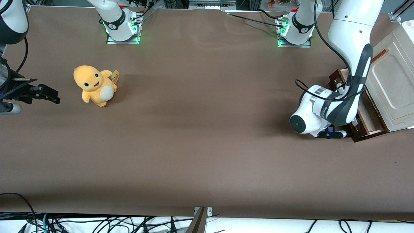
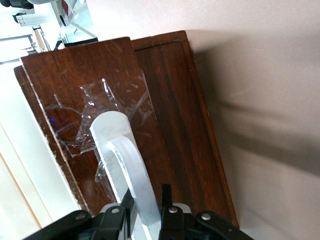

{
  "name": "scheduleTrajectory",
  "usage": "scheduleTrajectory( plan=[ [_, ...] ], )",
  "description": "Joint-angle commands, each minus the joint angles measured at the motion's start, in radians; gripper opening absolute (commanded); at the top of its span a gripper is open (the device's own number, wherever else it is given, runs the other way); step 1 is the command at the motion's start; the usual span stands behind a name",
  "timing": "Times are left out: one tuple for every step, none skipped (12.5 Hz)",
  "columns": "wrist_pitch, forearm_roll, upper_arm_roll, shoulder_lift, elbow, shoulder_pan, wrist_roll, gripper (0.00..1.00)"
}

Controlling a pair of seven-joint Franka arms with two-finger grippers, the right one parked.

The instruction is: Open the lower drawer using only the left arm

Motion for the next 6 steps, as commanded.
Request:
scheduleTrajectory(
  plan=[
    [-0.028, -0.044, -0.023, -0.006, 0.022, -0.008, 0.072, 0.19],
    [-0.027, -0.045, -0.026, -0.004, 0.022, -0.008, 0.067, 0.19],
    [-0.028, -0.048, -0.027, -0.001, 0.025, -0.008, 0.067, 0.19],
    [-0.028, -0.068, -0.029, 0.002, 0.052, -0.008, 0.066, 0.20],
    [-0.027, -0.074, -0.027, 0.003, 0.057, -0.008, 0.066, 0.24],
    [-0.027, -0.075, -0.029, 0.004, 0.056, -0.007, 0.066, 0.63]
  ],
)
